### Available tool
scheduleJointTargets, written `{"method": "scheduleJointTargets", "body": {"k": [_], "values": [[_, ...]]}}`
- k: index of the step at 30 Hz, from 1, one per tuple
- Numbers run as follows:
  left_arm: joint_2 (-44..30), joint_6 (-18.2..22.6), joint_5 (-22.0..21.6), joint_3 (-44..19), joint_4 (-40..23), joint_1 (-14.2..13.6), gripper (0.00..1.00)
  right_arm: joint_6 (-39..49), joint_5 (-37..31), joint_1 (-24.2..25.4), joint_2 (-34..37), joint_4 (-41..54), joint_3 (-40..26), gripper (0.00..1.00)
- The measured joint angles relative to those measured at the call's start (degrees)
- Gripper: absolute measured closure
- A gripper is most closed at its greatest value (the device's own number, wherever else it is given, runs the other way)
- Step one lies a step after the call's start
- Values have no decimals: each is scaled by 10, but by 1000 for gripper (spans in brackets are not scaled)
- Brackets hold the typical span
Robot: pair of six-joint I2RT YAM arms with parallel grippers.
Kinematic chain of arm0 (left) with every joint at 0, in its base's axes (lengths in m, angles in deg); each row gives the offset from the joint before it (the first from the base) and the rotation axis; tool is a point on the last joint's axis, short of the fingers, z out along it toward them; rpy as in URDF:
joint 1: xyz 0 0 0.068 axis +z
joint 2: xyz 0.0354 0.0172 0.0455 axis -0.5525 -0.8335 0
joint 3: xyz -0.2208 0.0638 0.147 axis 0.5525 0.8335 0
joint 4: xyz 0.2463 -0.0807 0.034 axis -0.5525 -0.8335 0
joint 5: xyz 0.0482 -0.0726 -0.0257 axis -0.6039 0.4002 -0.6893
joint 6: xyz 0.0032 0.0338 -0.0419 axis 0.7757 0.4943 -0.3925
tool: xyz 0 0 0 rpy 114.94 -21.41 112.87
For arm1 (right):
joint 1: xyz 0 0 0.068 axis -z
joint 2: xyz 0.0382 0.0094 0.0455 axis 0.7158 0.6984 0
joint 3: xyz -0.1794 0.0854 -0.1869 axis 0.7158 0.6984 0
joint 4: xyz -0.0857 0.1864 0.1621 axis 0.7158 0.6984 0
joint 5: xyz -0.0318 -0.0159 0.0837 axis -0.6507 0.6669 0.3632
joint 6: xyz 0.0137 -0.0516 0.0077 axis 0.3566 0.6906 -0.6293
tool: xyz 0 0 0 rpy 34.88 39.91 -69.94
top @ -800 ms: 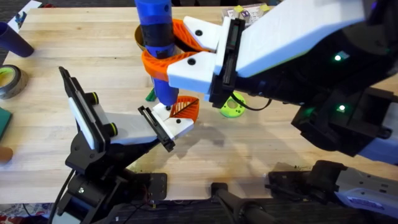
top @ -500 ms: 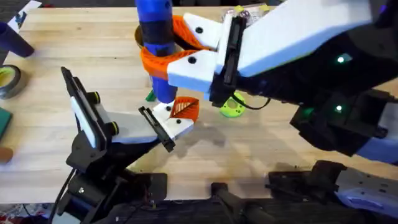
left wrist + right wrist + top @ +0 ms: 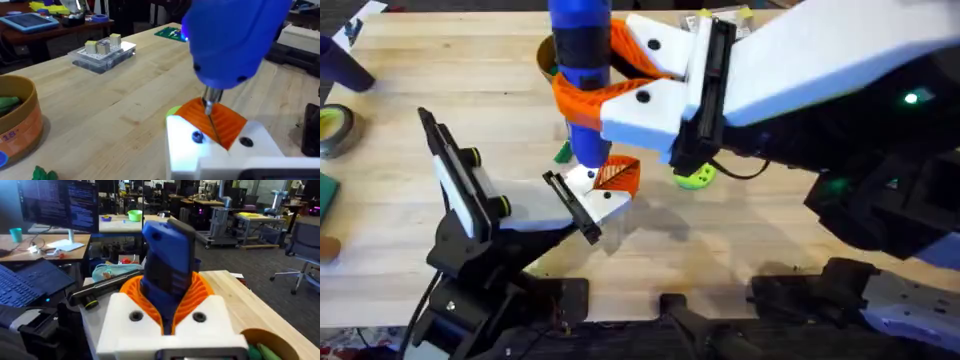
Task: Pick up the gripper from the table and insert it into the empty holder that is missing its gripper. Then pick up a screw, insert it into the mounting hole, and use the screwdriver to tighten it. Finally, clean up the table by picking up the vegetable and placing it into the bucket.
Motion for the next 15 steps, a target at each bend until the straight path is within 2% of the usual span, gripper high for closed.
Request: {"method": "scheduleJointTargets", "body": {"k": [15], "values": [[0,0,0,0,0,0,988,0,0,0,25,1,0,938]]}}
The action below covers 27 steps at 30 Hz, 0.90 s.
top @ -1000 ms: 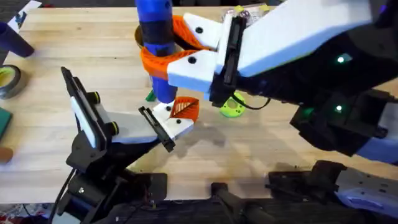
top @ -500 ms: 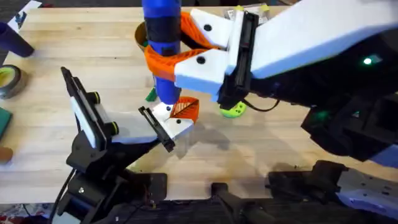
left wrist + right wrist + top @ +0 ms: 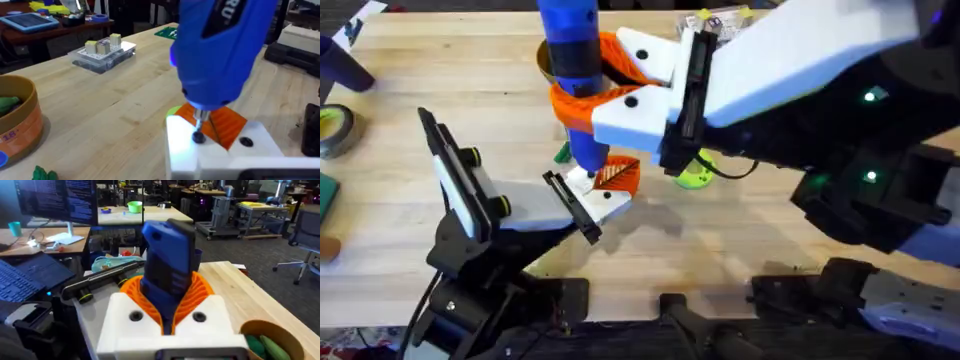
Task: Pick up the gripper from the table and insert it into the empty holder that is missing its gripper. Then pick up a screw, insert it into the mounting hole, and use the screwdriver to tighten it. Finally, clean up the table by picking up the vegetable and placing it into the bucket.
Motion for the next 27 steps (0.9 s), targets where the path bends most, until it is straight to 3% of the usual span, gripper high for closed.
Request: {"method": "scheduleJointTargets", "body": {"k": [27], "values": [[0,0,0,0,0,0,988,0,0,-6,2,-11,0,938]]}}
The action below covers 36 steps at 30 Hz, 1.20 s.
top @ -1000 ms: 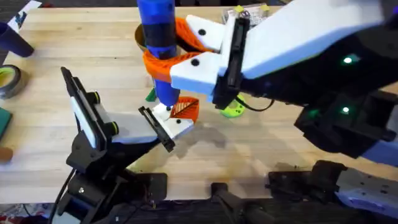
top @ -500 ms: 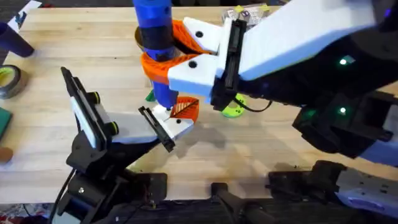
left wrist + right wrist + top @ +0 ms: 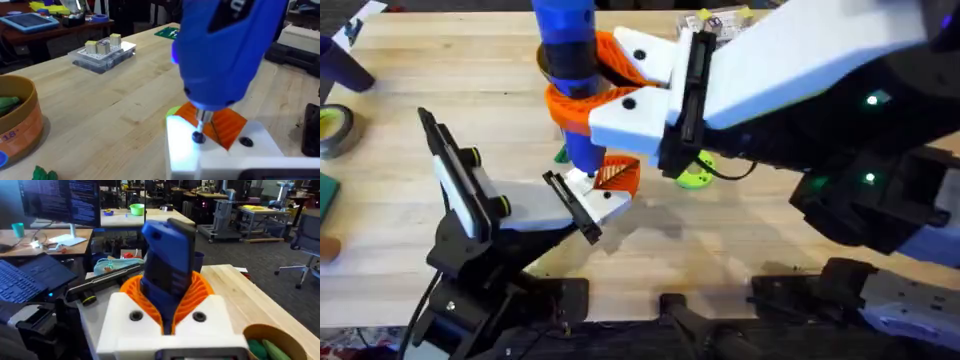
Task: Pick up the gripper from the table and insert it into the empty holder that is missing its gripper. Then pick up a screw, insert it into the mounting hole, and use the screwdriver to tighten it. Finally, clean up the table by picking up the vegetable and placing it into the bucket.
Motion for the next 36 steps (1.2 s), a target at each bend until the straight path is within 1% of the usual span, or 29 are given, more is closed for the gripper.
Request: {"method": "scheduleJointTargets", "body": {"k": [7,28,36], "values": [[0,-2,-2,0,-1,0,990,-4,0,0,23,-12,0,938],[0,-2,-2,0,-1,0,990,-4,0,0,23,-12,0,937],[1,-2,-2,0,5,0,990,-4,4,0,19,-28,3,938]]}}
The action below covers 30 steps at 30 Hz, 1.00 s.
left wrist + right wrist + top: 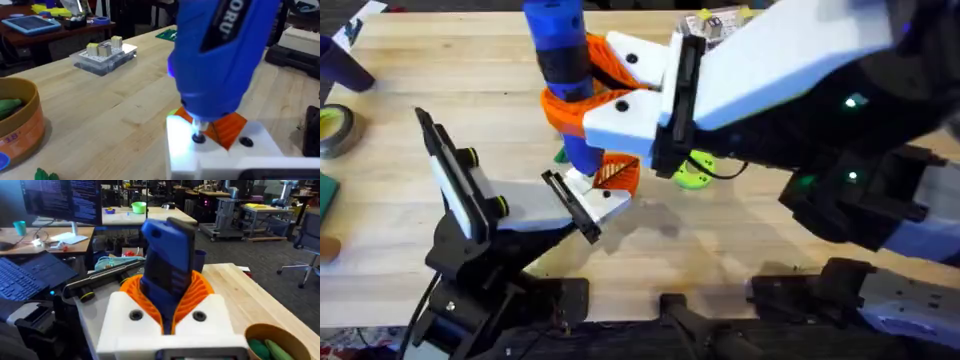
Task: Pick up the gripper from the table and insert it into the empty holder that is missing its gripper. Then pick up a screw, insert it into the mounting hole, and use the screwdriver to tighten it. Finally, clean up the table by picking up the vegetable and placing it into the bucket.
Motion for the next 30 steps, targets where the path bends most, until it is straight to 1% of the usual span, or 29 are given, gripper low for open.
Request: {"method": "scheduleJointTargets", "body": {"k": [5,9,12,17,21,24,27,30], "values": [[1,2,4,-1,9,-1,989,0,3,8,-27,-7,13,938],[1,2,4,0,-6,-1,990,0,2,16,-55,-47,14,939],[1,2,4,0,-6,-1,990,3,1,21,-76,-59,13,938],[1,1,4,0,-6,-1,989,17,-10,22,-75,-49,13,937],[1,1,4,0,-6,-1,990,32,-32,27,-72,-10,13,938],[1,1,4,0,-6,-1,989,54,-58,39,-72,31,13,937],[1,1,4,0,-6,-1,988,82,-101,60,-72,101,12,938],[1,1,4,0,-6,-1,989,114,-157,82,-71,194,10,939]]}}
